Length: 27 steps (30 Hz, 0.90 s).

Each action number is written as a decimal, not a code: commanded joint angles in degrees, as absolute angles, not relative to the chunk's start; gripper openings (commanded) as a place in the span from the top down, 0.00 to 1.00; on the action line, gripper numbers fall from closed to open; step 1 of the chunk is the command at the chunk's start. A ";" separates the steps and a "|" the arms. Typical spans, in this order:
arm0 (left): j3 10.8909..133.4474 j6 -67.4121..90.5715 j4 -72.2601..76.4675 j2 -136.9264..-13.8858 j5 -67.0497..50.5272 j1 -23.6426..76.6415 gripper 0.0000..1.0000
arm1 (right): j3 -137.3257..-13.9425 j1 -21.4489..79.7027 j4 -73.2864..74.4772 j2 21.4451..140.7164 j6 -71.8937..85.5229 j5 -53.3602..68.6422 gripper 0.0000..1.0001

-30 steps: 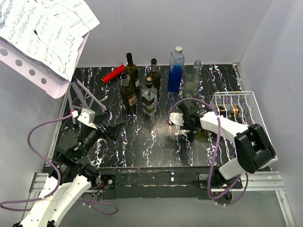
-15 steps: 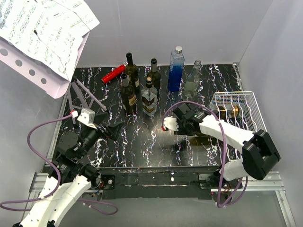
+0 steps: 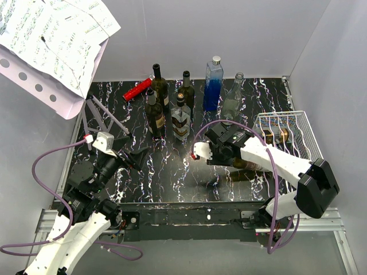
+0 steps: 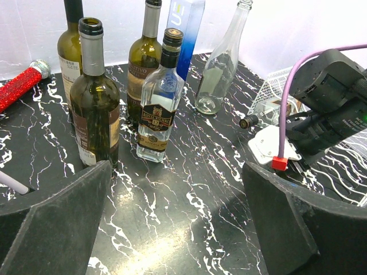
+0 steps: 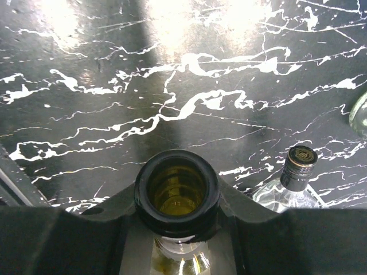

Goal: Take the wine bottle off the wine rack

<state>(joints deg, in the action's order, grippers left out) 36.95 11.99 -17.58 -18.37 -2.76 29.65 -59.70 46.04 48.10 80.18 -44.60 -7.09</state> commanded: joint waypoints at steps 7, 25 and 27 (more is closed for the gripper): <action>37.27 11.51 -17.40 -18.19 -2.11 29.97 0.02 | -65.39 50.01 52.03 81.12 -41.84 -4.92 0.99; 37.27 11.43 -17.49 -18.19 -1.84 29.88 0.02 | -78.30 50.80 53.18 79.54 -31.91 -3.25 0.99; 37.18 11.43 -17.49 -18.19 -1.85 29.88 0.02 | -79.45 50.80 51.51 79.02 -30.42 -3.69 0.99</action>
<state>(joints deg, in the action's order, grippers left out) 36.95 11.99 -17.58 -18.37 -2.35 29.76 -74.70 50.39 54.11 82.35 -34.61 -3.25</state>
